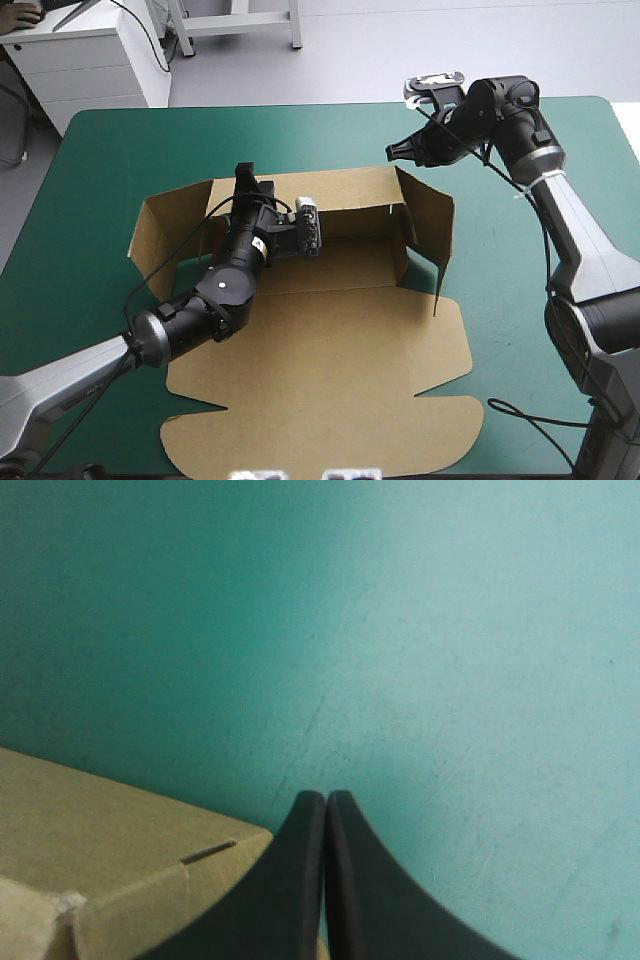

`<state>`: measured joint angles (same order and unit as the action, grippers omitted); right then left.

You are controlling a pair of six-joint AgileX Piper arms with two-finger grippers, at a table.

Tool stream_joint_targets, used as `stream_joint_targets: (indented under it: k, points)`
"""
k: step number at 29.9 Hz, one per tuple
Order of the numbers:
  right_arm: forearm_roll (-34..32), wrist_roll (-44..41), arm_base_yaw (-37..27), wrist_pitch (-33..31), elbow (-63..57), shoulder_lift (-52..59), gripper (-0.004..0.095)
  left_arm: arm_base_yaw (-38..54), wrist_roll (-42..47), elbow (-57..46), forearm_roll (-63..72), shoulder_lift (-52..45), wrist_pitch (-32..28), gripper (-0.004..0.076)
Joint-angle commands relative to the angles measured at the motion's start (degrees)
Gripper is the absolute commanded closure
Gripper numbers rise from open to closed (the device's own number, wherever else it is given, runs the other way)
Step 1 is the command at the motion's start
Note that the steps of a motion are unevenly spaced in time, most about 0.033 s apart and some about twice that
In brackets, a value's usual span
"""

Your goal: Fold the box

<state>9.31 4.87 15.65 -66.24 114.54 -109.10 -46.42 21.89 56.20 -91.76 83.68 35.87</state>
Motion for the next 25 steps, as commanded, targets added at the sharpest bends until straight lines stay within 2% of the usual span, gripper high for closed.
stream_joint_targets:
  k: [1, 6, 14, 25]
  points:
    - [0.6, 0.3, -0.3, -0.5, 1.7, 3.1, 0.0922, 0.0, 1.2, 1.4, -2.4, -2.3, 2.3, 0.0731]
    - [0.6, 1.1, -0.3, -5.3, 1.1, 3.1, 0.0922, 0.0, 0.8, 1.4, -2.4, -2.3, 2.8, 0.0731]
    - [5.2, 3.4, -0.3, -5.3, -5.5, 5.3, 0.0922, 0.0, 0.9, 1.4, -2.4, -2.3, 4.1, 0.0731]
    - [9.8, 8.3, -0.3, 7.0, -23.5, 16.5, 0.0922, 0.0, -0.1, 1.4, -2.4, -2.3, 4.2, 0.0731]
